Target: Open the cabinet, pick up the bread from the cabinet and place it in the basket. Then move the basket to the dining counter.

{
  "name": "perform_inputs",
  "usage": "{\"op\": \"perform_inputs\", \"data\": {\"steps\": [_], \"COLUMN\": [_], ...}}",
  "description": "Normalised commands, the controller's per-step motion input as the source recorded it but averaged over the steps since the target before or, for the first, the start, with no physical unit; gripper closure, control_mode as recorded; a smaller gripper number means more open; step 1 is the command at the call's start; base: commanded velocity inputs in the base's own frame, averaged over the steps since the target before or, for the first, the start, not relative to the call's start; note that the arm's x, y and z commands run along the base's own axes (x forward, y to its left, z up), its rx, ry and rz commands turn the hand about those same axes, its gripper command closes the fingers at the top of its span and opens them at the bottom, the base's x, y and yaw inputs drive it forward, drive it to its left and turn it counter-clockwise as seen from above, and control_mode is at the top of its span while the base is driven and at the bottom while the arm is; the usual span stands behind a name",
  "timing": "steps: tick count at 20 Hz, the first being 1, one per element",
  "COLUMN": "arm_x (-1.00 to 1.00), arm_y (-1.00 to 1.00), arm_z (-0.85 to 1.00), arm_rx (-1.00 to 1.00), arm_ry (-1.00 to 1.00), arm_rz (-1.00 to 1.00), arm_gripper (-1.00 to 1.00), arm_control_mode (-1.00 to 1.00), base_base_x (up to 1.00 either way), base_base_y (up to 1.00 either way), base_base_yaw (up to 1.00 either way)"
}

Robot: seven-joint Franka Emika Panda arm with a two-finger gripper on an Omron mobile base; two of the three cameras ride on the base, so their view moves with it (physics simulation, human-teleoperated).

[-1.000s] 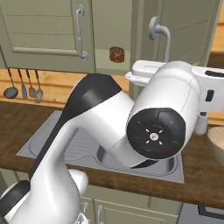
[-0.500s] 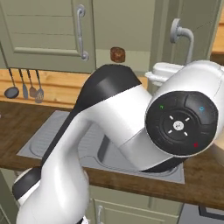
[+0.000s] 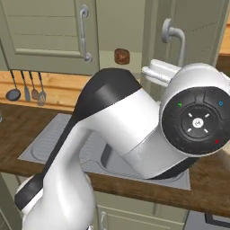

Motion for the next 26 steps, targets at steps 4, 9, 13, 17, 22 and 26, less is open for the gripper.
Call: {"op": "perform_inputs", "data": {"steps": [4,9,13,17,22,26], "arm_x": [-1.0,-1.0,-1.0,-1.0,-1.0,-1.0], "arm_y": [0.81,0.2,0.14,-0.38,0.5,1.0], "arm_z": [-1.0,-0.78,-0.73,-0.02,-0.71,-0.9], "arm_rx": [0.21,0.18,0.22,0.25,0.26,-0.01], "arm_ry": [-0.32,-0.31,-0.3,-0.25,-0.24,-0.33], "arm_rz": [-0.21,-0.17,-0.03,0.0,0.01,0.05], "arm_gripper": [-1.0,-1.0,-1.0,-1.0,-1.0,-1.0], "arm_control_mode": [-1.0,-1.0,-1.0,-1.0,-1.0,-1.0], "base_base_x": [0.0,0.0,0.0,0.0,0.0,0.0], "base_base_y": [0.0,0.0,0.0,0.0,0.0,0.0], "base_base_yaw": [0.0,0.0,0.0,0.0,0.0,0.0]}}
